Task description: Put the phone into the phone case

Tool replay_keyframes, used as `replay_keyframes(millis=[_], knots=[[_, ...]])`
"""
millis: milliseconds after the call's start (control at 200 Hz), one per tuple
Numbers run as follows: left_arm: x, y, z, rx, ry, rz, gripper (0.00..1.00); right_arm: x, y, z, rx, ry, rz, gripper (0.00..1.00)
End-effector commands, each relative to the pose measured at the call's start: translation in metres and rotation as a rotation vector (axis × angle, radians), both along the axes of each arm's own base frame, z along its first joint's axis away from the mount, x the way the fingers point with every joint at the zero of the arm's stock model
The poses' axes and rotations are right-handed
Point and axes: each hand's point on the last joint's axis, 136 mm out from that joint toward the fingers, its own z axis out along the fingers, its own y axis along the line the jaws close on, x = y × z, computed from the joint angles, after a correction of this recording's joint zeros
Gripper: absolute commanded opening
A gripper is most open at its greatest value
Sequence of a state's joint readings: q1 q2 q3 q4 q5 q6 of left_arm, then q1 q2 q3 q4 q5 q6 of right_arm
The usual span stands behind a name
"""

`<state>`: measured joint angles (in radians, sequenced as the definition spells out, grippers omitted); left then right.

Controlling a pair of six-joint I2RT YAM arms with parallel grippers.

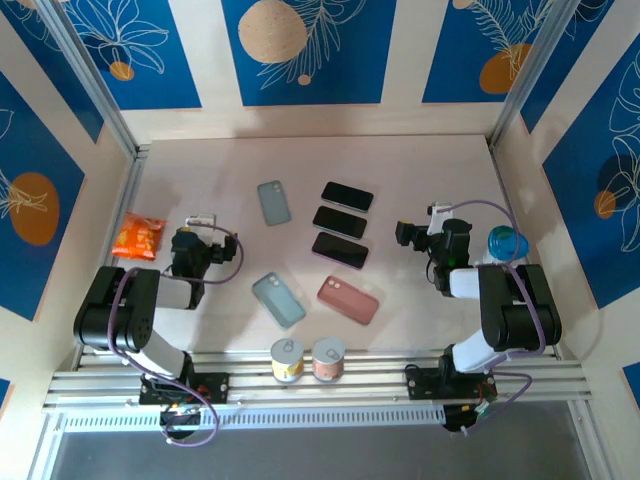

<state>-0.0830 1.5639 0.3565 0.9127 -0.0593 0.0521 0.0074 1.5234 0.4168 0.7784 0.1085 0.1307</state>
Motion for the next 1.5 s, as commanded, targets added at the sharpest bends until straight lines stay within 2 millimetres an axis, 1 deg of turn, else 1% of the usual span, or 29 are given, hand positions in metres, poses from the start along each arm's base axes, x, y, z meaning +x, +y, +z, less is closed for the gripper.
replay_keyframes(millis=[0,1050,1180,1235,1280,1336,1366,1376,1396,1411,1456,1496], knots=[[0.008,0.001,0.012,-0.005,-0.041,-0.008,1.0,0.003,-0.002,0.007,-0.024,-0.035,-0.003,0.99],[0.008,0.0,0.012,-0.005,-0.038,-0.009,1.0,0.003,-0.002,0.007,-0.022,-0.032,-0.001,0.99],[0.008,0.001,0.012,-0.005,-0.039,-0.006,0.98,0.003,-0.002,0.006,-0.022,-0.032,-0.002,0.99],[0.008,0.001,0.013,-0.002,-0.042,-0.003,0.91,0.002,-0.002,0.006,-0.022,-0.032,-0.002,0.99],[0.009,0.01,0.016,0.002,-0.045,0.051,0.88,0.003,-0.003,0.008,-0.025,-0.039,-0.006,1.0],[0.007,0.019,0.025,0.009,-0.038,0.106,0.85,0.004,-0.007,0.012,-0.036,-0.026,-0.039,0.99],[0.005,0.022,0.035,0.017,-0.036,0.129,0.83,0.005,-0.008,0.02,-0.049,-0.017,-0.058,0.99],[0.005,0.023,0.039,0.02,-0.034,0.136,0.82,0.004,-0.009,0.019,-0.056,0.006,-0.064,0.99],[0.003,0.023,0.046,0.024,-0.031,0.142,0.82,0.004,-0.008,0.024,-0.06,0.036,-0.072,0.98],[0.003,0.023,0.052,0.027,-0.03,0.145,0.81,0.006,-0.008,0.03,-0.058,0.047,-0.076,0.96],[0.001,0.023,0.069,0.005,-0.035,0.162,0.8,0.005,-0.005,0.039,-0.044,0.12,-0.08,0.92],[0.0,0.022,0.084,-0.029,-0.042,0.181,0.79,0.005,0.0,0.048,-0.042,0.152,-0.058,0.85]])
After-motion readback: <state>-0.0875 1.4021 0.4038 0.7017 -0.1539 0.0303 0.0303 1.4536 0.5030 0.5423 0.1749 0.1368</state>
